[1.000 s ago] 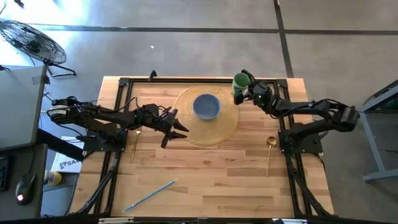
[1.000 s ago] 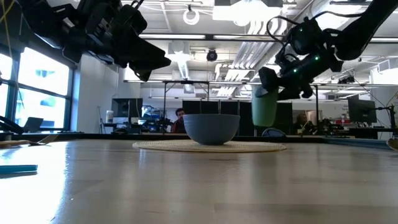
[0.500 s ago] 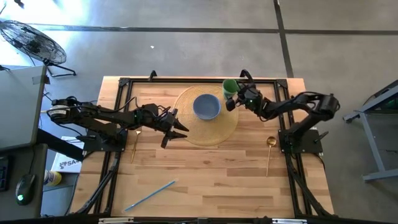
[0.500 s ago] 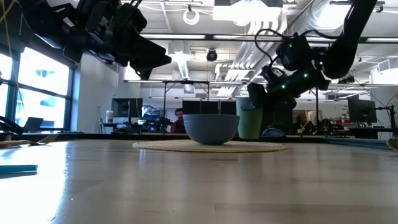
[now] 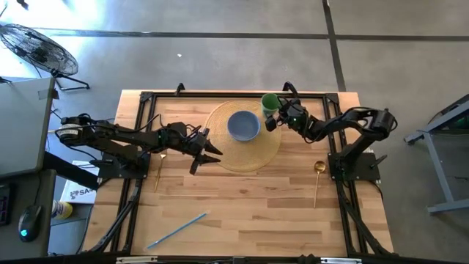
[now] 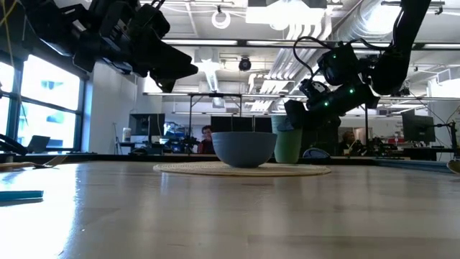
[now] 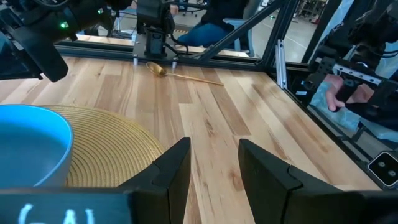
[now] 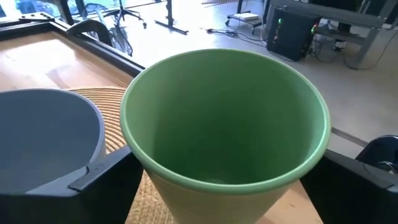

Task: Pick & Place Utensil
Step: Put the green cup on the brown placemat to the top right of the blue bowl

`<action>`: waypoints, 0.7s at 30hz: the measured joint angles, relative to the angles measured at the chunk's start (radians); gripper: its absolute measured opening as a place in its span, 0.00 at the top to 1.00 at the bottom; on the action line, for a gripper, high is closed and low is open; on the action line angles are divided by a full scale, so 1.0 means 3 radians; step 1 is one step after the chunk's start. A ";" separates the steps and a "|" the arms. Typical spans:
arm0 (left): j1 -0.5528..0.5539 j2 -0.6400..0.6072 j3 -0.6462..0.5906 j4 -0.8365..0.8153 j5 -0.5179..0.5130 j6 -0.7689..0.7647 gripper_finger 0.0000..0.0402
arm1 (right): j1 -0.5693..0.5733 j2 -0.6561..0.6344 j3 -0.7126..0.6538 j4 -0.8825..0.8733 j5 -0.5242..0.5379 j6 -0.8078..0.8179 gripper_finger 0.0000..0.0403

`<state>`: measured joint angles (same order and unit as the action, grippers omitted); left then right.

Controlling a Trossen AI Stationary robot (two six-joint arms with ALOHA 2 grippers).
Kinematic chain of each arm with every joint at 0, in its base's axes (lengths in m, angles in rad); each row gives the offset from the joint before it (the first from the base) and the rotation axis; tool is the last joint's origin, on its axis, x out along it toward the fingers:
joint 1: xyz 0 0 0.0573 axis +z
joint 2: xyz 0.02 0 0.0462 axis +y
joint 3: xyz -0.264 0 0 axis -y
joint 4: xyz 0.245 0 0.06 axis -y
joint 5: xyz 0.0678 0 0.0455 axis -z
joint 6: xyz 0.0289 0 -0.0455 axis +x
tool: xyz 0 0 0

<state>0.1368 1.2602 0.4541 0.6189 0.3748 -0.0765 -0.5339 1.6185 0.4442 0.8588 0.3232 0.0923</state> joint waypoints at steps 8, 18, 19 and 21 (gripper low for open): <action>0.0000 0.0000 0.0000 0.0000 -0.0001 0.0000 0.67 | 0.0000 0.0000 0.0001 -0.0007 -0.0142 0.0038 0.03; 0.0000 0.0000 0.0000 0.0000 -0.0010 0.0000 0.67 | 0.0000 0.0000 0.0005 -0.0119 -0.0141 0.0074 0.01; 0.0000 0.0000 0.0000 0.0000 -0.0010 0.0000 0.67 | 0.0000 0.0000 0.0005 -0.0147 -0.0141 0.0074 0.01; 0.0000 0.0000 0.0000 0.0000 -0.0010 0.0000 0.67 | 0.0000 0.0000 0.0005 -0.0200 -0.0142 0.0075 0.01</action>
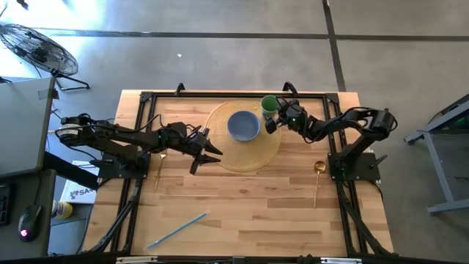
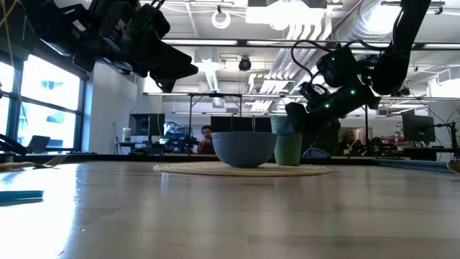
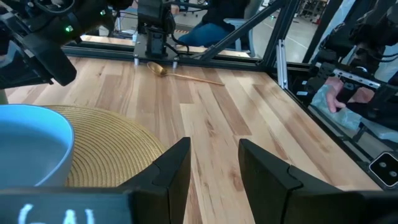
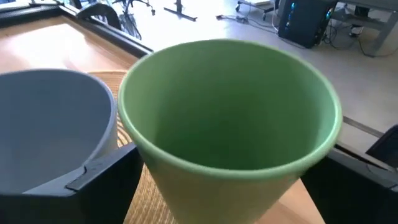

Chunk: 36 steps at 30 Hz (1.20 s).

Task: Pick & Place Utensil
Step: Put the green cup on the brown placemat to the top right of the blue bowl, then put the gold spoon into the blue bowl

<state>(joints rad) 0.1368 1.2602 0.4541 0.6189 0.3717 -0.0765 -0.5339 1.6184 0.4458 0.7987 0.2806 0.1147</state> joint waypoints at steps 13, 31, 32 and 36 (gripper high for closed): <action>0.0000 0.0001 0.0000 -0.0055 0.0004 -0.0025 0.67 | -0.0015 -0.0013 0.0000 -0.0587 0.0002 0.0112 0.01; 0.0000 0.0001 0.0000 -0.0087 0.0014 -0.0027 0.67 | 0.0185 -0.1117 0.0166 -0.2685 0.0156 0.1169 0.03; 0.0000 0.0001 0.0000 -0.0092 0.0014 -0.0027 0.67 | 0.0241 -0.1199 0.0242 -0.2942 0.0173 0.1283 0.04; 0.0000 0.0001 0.0000 -0.0105 0.0013 -0.0027 0.67 | 0.0528 -0.1409 0.0582 -0.3850 0.0175 0.1817 0.09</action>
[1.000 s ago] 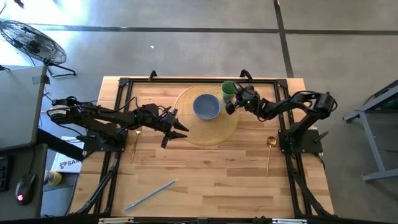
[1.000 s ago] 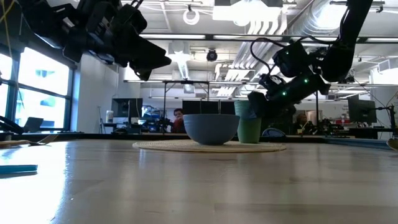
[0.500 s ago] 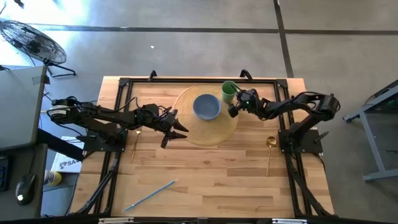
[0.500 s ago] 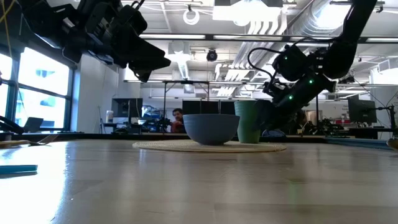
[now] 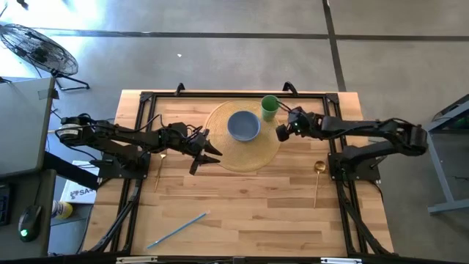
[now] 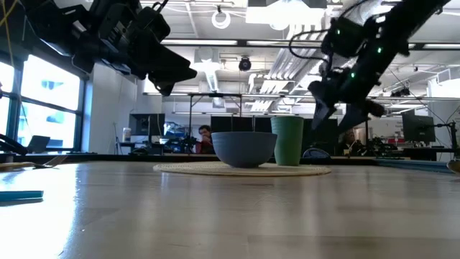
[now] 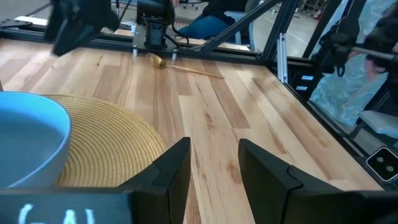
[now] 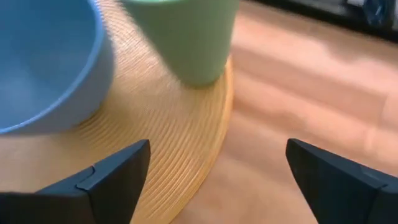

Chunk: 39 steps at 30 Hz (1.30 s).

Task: Pick & Place Utensil
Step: Put the gold spoon into the blue bowl

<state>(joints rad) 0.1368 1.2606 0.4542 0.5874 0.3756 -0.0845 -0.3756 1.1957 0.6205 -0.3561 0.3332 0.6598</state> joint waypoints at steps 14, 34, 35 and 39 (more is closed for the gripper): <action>0.0000 0.0001 0.0001 -0.0031 -0.0003 0.0000 0.67 | 0.1009 -0.0013 0.0284 -0.1474 -0.0207 0.1591 0.30; 0.0000 0.0001 0.0000 -0.0050 -0.0010 -0.0086 0.67 | 0.2060 0.0252 0.0282 -0.2284 -0.1210 0.3020 0.50; 0.0000 0.0001 0.0000 -0.0050 -0.0002 -0.0086 0.67 | 0.2112 0.0310 0.0282 -0.2292 -0.1237 0.3094 0.51; 0.0000 0.0001 0.0000 -0.0050 0.0059 -0.0087 0.67 | 0.2264 0.0519 0.0282 -0.2476 -0.1316 0.3507 0.54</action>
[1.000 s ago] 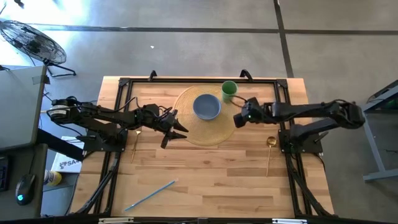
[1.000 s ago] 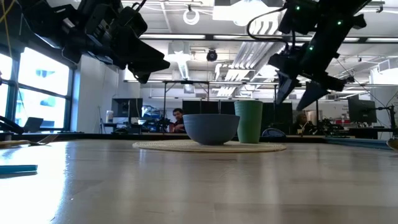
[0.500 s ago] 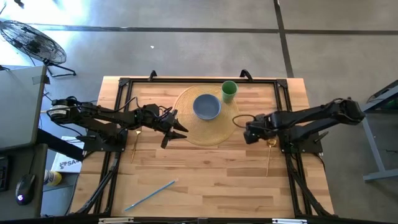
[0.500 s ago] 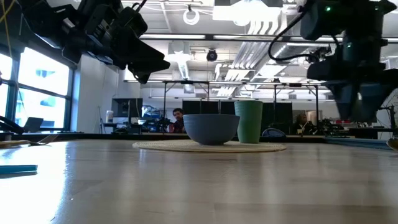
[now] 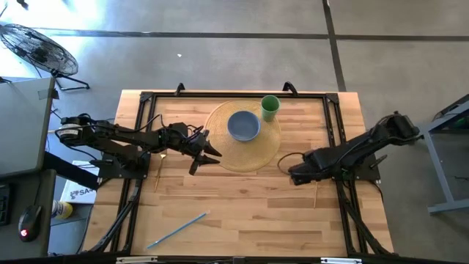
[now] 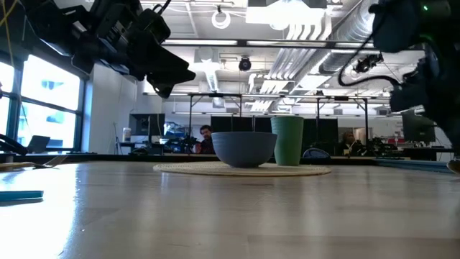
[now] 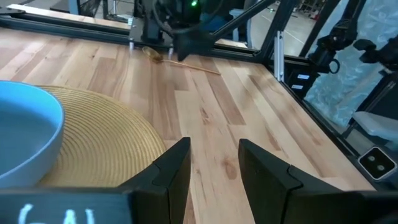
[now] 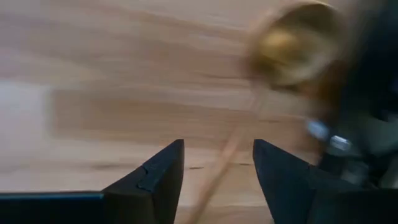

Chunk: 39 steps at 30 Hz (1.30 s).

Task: Pick & Place Utensil
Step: Put the gold spoon into the blue bowl

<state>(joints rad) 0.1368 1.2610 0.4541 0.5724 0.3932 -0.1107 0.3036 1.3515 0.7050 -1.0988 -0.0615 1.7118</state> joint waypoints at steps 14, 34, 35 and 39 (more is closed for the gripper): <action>0.0000 0.0000 0.0001 -0.0099 0.0062 0.0000 0.67 | 0.0101 0.0202 -0.0228 0.0052 -0.0144 0.0475 0.74; 0.0000 0.0000 0.0001 -0.0097 0.0054 0.0000 0.67 | 0.0107 0.0200 -0.0400 0.0628 0.0033 0.0076 0.83; 0.0000 0.0000 0.0001 -0.0097 0.0054 0.0000 0.67 | 0.0106 0.0200 -0.0400 0.0636 0.0033 0.0073 0.84; 0.0000 0.0000 0.0001 -0.0098 0.0054 0.0000 0.67 | 0.0106 0.0200 -0.0400 0.0682 0.0052 0.0008 0.92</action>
<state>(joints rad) 0.1368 1.2610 0.4545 0.5430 0.4095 -0.1108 0.3355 1.4117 0.5850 -0.8942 -0.0460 1.7143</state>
